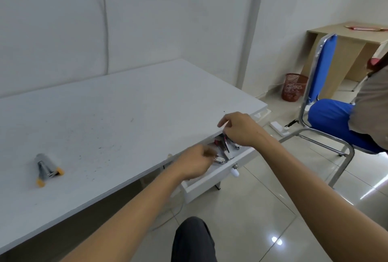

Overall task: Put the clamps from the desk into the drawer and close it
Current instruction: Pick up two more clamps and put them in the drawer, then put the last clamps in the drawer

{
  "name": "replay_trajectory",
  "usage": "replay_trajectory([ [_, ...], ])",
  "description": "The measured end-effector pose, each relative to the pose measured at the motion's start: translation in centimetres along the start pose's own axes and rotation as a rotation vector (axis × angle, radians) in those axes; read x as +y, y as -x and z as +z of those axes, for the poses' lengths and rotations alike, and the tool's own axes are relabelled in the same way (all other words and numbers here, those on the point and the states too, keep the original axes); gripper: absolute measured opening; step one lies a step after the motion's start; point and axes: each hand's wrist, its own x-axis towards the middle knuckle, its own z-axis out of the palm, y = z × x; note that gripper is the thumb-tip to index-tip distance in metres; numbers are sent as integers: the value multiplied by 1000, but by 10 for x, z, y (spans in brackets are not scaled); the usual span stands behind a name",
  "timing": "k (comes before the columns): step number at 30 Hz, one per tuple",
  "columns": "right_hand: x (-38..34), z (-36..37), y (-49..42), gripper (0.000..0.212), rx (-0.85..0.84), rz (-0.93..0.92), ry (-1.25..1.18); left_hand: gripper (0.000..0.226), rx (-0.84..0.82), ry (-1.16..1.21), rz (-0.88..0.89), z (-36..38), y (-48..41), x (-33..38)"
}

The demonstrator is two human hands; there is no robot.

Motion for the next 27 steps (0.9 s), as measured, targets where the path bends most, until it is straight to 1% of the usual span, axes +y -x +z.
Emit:
replay_trajectory([
  [1,-12,5,0,33,-3,-25,-43,29,40,23,8,-9,11,-3],
  [3,-40,19,2,30,-22,-82,-123,28,163,55,29,-30,34,-14],
  [8,-122,68,11,25,-132,-189,-263,26,531,108,49,-89,91,-57],
  [12,-183,120,20,26,-259,-301,-274,28,831,133,-46,-132,138,-107],
  [14,-212,148,25,30,-323,-351,-230,31,925,139,-113,-147,161,-133],
  [15,-226,163,27,33,-339,-374,-204,32,950,143,-145,-153,172,-145],
  [17,-259,191,33,47,-333,-415,-175,33,979,151,-198,-165,193,-168],
  [19,-289,214,37,61,-289,-453,-149,31,995,156,-243,-173,208,-184],
  [20,-301,224,38,64,-254,-480,-98,30,998,159,-259,-176,213,-190],
  [21,-312,234,40,64,-210,-517,-14,29,996,162,-275,-178,218,-195],
  [23,-321,247,42,56,-124,-592,164,27,961,158,-312,-180,224,-202],
  [25,-318,253,40,50,-32,-652,271,28,909,125,-341,-179,224,-204],
  [27,-308,254,40,59,31,-674,316,32,865,67,-349,-176,222,-204],
])
